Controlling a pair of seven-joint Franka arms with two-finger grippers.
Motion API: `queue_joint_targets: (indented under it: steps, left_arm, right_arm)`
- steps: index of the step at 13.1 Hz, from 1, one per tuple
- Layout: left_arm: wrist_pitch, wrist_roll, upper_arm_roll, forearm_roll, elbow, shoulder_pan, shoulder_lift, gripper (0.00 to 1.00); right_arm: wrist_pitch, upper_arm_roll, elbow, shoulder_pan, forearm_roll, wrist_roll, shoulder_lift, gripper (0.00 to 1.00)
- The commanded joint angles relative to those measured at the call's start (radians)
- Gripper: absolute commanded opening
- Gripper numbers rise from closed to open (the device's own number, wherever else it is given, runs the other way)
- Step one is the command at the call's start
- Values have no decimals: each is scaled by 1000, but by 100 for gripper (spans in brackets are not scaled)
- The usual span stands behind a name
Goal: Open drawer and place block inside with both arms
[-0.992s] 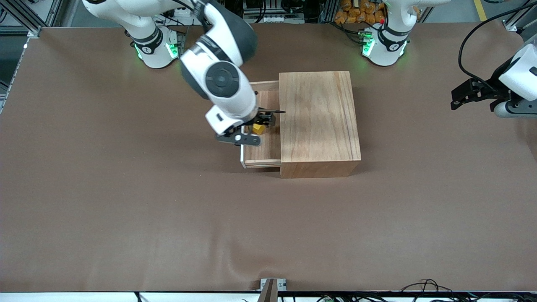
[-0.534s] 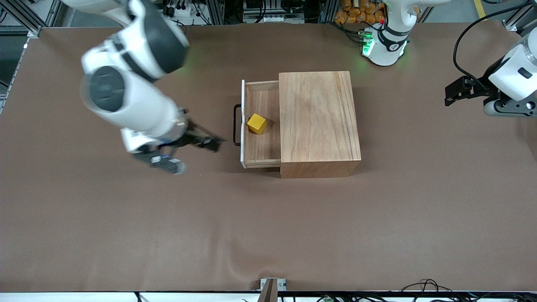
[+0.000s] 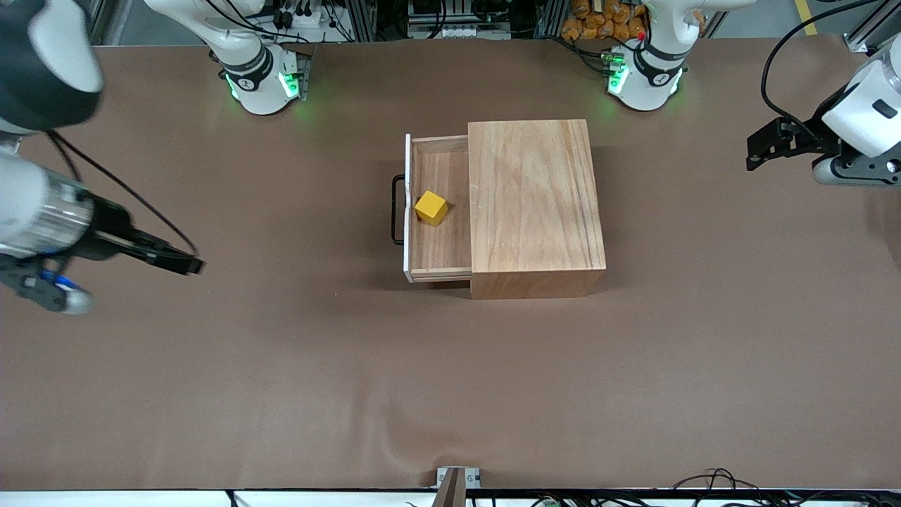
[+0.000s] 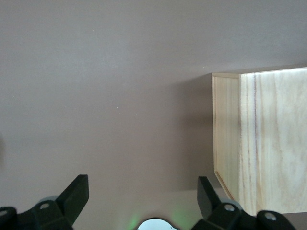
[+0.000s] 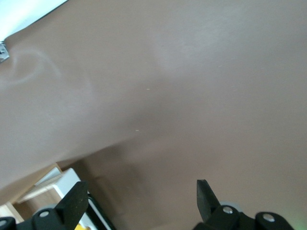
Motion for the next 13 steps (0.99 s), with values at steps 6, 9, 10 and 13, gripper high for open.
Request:
queue_joint_targets:
  steps: [6, 9, 10, 13]
  left_arm:
    - [-23, 6, 2, -22, 8, 20, 0, 100]
    - [-17, 11, 6, -20, 15, 24, 1, 100]
    - [-17, 11, 6, -20, 14, 24, 4, 100]
    - [3, 11, 6, -16, 15, 23, 24, 100]
  right_arm:
    - [-25, -159, -269, 35, -59, -315, -360, 100]
    - [23, -160, -408, 40, -61, -323, -451, 100]
    - [6, -162, -408, 46, -61, -326, -451, 100]
    - [3, -163, -365, 57, -77, -338, -435, 100]
